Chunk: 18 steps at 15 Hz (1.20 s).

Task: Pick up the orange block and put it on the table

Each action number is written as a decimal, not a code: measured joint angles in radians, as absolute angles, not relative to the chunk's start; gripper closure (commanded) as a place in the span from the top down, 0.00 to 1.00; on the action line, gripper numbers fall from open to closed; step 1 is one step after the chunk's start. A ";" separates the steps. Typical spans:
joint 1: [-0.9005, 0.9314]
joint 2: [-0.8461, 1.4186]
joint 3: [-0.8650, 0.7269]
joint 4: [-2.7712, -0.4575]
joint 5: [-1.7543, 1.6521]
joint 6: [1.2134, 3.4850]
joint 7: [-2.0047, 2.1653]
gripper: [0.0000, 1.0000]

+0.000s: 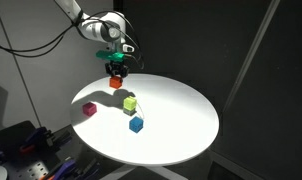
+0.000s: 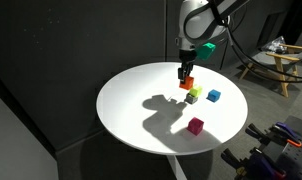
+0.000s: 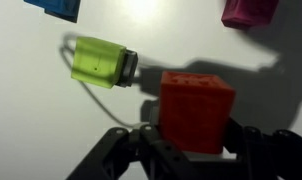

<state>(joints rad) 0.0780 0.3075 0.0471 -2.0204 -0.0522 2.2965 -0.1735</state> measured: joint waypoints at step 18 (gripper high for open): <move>0.077 0.428 0.047 -2.040 -0.120 2.403 -0.218 0.30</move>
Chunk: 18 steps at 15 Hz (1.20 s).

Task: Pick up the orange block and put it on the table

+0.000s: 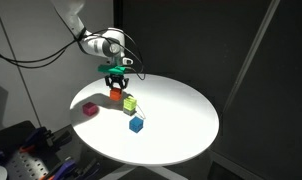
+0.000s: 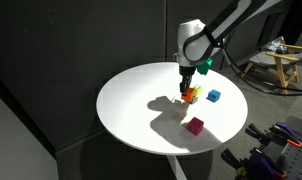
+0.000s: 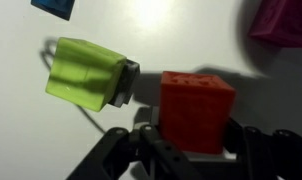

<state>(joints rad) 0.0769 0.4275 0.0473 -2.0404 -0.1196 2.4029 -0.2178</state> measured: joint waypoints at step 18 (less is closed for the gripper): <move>0.074 0.451 0.042 -2.017 -0.120 2.402 -0.215 1.00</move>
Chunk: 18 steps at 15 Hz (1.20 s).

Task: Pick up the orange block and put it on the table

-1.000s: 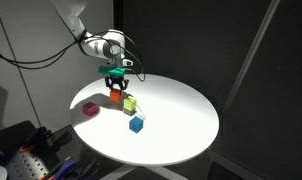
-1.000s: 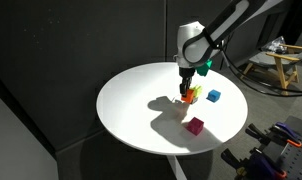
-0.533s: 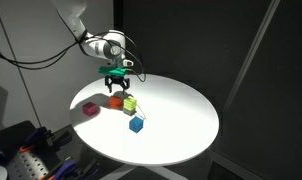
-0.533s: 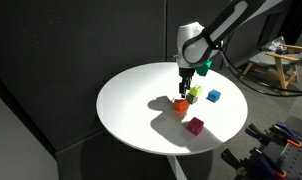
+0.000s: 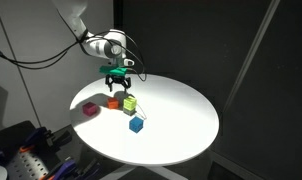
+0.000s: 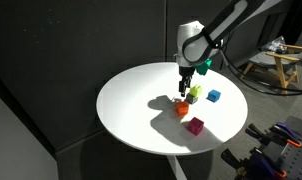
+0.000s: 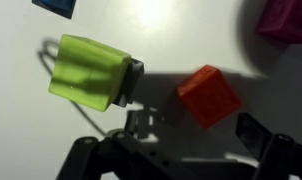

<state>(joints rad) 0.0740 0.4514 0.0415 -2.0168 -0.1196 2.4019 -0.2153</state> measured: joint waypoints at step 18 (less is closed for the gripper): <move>0.065 0.239 0.030 -2.038 -0.117 2.296 -0.015 1.00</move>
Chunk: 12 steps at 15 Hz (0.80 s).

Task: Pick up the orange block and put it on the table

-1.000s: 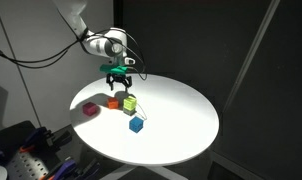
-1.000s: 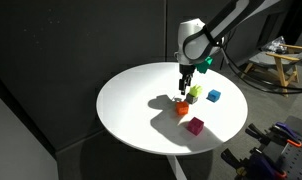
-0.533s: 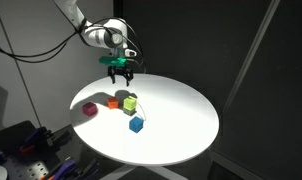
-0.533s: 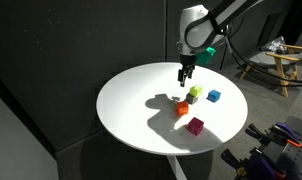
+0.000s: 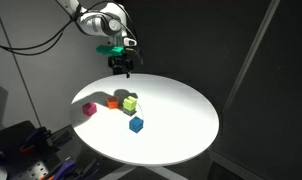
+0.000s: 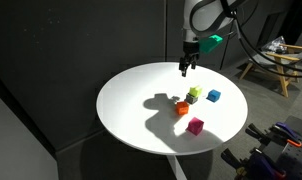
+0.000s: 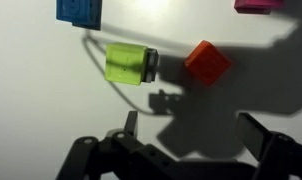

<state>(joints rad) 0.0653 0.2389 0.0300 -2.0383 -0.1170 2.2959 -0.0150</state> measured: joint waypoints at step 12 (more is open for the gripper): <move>0.057 0.071 0.028 -2.131 -0.058 2.086 -0.001 1.00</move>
